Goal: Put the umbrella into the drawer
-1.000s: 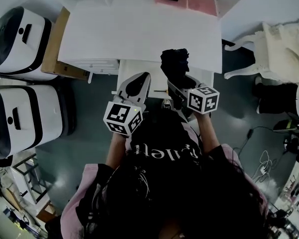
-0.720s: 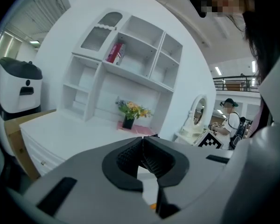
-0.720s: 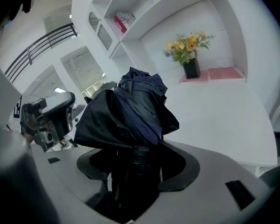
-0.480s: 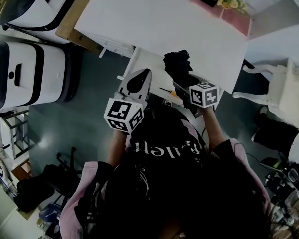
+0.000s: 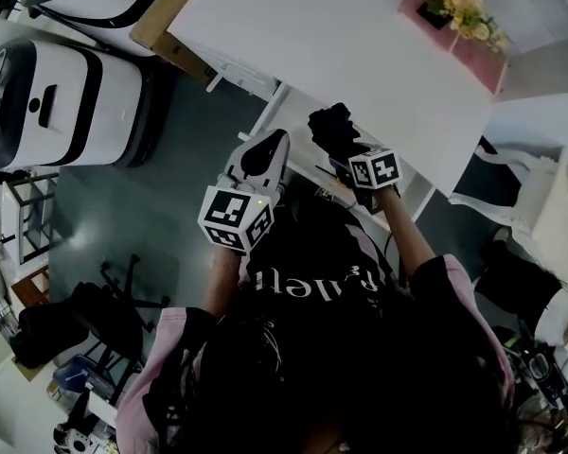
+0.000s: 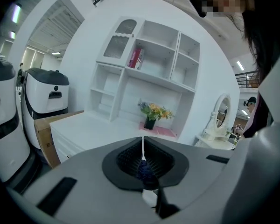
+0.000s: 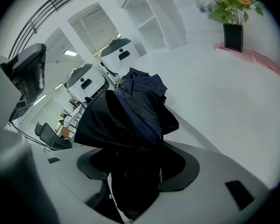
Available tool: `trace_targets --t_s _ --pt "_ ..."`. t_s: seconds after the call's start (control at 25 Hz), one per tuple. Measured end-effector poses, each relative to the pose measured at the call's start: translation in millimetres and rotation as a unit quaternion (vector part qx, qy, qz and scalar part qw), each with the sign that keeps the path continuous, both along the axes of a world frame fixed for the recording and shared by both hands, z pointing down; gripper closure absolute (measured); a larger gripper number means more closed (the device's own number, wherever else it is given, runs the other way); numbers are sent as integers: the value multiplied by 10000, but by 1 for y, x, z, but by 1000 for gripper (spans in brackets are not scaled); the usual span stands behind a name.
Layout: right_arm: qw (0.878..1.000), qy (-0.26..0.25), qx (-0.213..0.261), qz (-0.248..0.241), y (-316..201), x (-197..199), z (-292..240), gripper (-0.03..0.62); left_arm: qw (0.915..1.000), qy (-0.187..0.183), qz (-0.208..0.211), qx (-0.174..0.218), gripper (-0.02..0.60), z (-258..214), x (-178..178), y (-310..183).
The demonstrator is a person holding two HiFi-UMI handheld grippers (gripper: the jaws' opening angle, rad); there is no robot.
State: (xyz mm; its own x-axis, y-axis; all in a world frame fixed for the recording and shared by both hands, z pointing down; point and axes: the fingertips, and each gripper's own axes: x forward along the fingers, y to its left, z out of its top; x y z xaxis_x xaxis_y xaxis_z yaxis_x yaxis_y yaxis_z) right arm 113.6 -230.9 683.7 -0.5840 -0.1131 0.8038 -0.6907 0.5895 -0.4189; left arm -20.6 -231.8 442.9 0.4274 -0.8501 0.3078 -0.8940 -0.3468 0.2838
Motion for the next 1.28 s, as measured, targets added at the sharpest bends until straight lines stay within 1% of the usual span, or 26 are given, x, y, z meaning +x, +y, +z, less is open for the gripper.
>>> trace_targets --t_s 0.4,0.64,0.8,0.96,1.04,1.12,1.2,1.28 --pt "9955 787 -251 -460 13 -4 65 313 9998 -107 -172 0 560 -2 -25 8" --pt "9896 1280 -472 -461 18 1 96 313 9998 -146 -139 -34 560 -1 -28 10" --pt "9874 1407 -608 -396 20 2 107 313 9998 -168 -112 -64 560 0 -32 12" --pt "9863 1409 -777 -358 20 1 112 313 9997 -188 -96 -140 560 5 -40 15" --pt "9869 1413 -722 -303 20 0 113 313 9996 -186 -94 -190 560 8 -44 16" --pt "9868 1503 -521 -307 20 0 112 313 9996 -179 -67 -218 560 10 -46 16" --pt "9853 1623 -334 -411 21 -1 113 313 9996 -167 -11 -227 560 12 -49 15" --pt "9836 1708 -308 -500 22 -3 116 312 9996 -163 60 -227 560 13 -52 15"
